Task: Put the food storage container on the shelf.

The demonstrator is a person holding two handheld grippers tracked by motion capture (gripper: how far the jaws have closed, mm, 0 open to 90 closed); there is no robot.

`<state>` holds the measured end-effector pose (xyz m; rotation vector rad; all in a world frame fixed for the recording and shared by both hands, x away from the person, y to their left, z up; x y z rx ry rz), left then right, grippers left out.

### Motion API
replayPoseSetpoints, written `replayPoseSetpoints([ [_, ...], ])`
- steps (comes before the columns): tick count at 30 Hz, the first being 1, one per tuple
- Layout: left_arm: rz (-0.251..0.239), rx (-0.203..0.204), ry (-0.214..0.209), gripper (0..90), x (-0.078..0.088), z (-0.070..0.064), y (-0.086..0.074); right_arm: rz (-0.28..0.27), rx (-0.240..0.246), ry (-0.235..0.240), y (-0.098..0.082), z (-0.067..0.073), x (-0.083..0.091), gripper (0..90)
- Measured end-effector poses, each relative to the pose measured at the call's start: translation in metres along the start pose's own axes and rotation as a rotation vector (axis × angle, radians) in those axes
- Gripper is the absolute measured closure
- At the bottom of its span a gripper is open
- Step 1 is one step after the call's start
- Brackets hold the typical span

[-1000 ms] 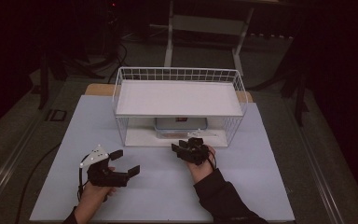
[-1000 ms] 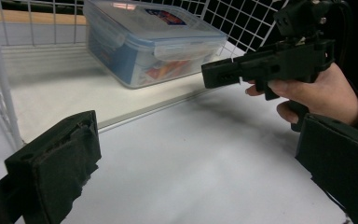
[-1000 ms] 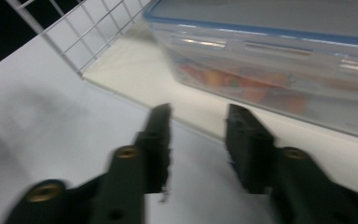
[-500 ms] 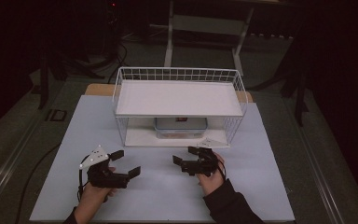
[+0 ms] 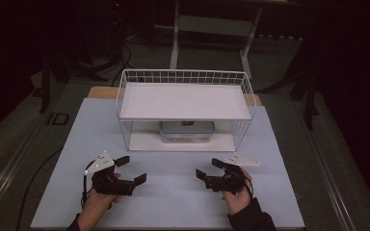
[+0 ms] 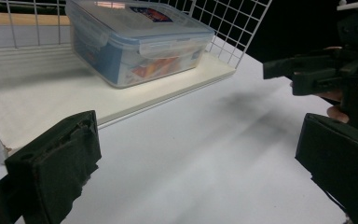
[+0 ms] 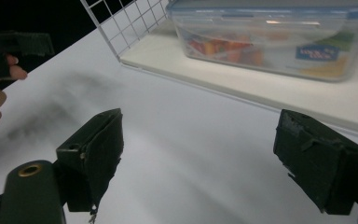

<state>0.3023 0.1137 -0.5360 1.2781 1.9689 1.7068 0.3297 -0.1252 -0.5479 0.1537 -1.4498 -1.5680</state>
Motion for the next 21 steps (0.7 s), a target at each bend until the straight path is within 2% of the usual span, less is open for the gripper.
replayPoseSetpoints([
  [6,0.009,-0.010,-0.007,0.0,0.000,-0.002,-0.001,0.007,-0.014,-0.004,-0.012,-0.003,0.011,16.5],
  [8,0.010,-0.012,-0.012,0.0,0.000,-0.003,-0.001,0.000,0.001,-0.029,-0.012,-0.005,0.016,16.8],
  [11,0.012,-0.015,-0.013,0.0,0.000,-0.003,-0.002,0.009,-0.005,-0.036,-0.017,-0.008,0.020,16.8],
  [13,0.011,-0.018,-0.011,0.0,0.001,-0.003,-0.002,0.029,-0.001,-0.034,-0.023,-0.009,0.021,16.8],
  [21,0.010,-0.022,-0.017,0.0,0.002,-0.003,-0.002,0.044,0.021,-0.033,-0.034,-0.010,0.032,16.9],
])
Point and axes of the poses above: each handheld gripper's, and its own axes: x roughly backward along the jaws, y roughly out of its top, z roughly to its left, the point moved 10 cm from there along -x, roughly forward along the jaws, and after that the axes turned 2 degrees about z, right-handed, at the moved point
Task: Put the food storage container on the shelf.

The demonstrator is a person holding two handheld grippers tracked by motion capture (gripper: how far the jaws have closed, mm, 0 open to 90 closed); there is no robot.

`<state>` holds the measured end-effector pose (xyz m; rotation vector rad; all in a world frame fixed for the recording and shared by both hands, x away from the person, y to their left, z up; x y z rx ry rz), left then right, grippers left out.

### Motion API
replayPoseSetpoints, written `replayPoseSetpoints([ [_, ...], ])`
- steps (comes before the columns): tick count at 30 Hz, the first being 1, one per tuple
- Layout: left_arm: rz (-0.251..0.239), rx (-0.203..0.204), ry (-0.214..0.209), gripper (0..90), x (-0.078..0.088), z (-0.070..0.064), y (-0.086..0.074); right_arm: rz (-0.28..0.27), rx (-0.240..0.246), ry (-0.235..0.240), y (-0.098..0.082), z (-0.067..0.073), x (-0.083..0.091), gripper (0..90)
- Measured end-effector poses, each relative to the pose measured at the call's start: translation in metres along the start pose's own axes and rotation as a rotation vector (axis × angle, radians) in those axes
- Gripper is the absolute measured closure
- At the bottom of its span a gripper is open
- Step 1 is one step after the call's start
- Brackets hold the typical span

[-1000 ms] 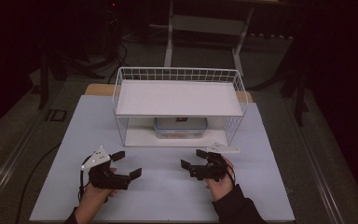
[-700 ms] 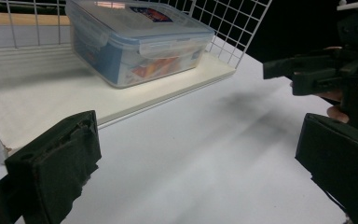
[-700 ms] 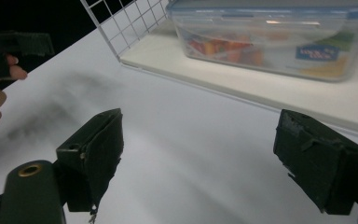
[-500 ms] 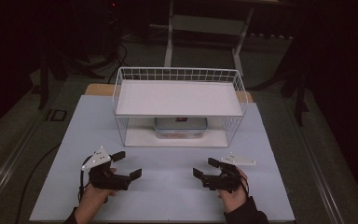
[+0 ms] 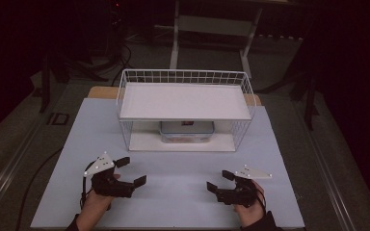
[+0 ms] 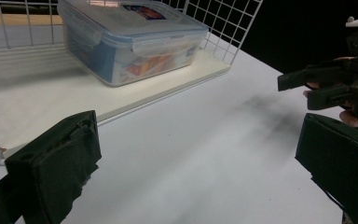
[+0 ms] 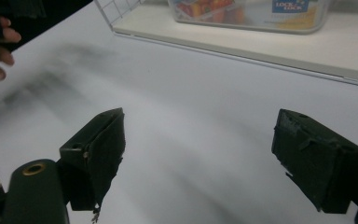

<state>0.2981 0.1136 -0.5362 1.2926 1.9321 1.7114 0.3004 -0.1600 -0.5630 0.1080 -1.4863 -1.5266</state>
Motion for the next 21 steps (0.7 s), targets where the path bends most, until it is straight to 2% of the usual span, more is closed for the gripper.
replayPoseSetpoints([
  [2,-0.004,0.004,-0.005,0.0,0.001,0.000,0.000,0.005,-0.001,0.004,-0.002,0.000,0.003,16.9],
  [9,0.001,-0.002,-0.010,0.0,0.000,0.000,-0.002,0.010,0.000,-0.035,-0.006,-0.010,0.007,17.9],
  [21,0.008,-0.009,-0.038,0.0,-0.002,-0.006,-0.003,0.015,-0.019,-0.022,-0.008,-0.014,0.005,17.9],
])
Point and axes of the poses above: each handheld gripper's, and its own axes: x roughly backward along the jaws, y roughly out of its top, z roughly to its left, the point moved 10 cm from there along -x, roughly forward along the jaws, and after that the axes turned 2 degrees about z, right-handed, at the moved point
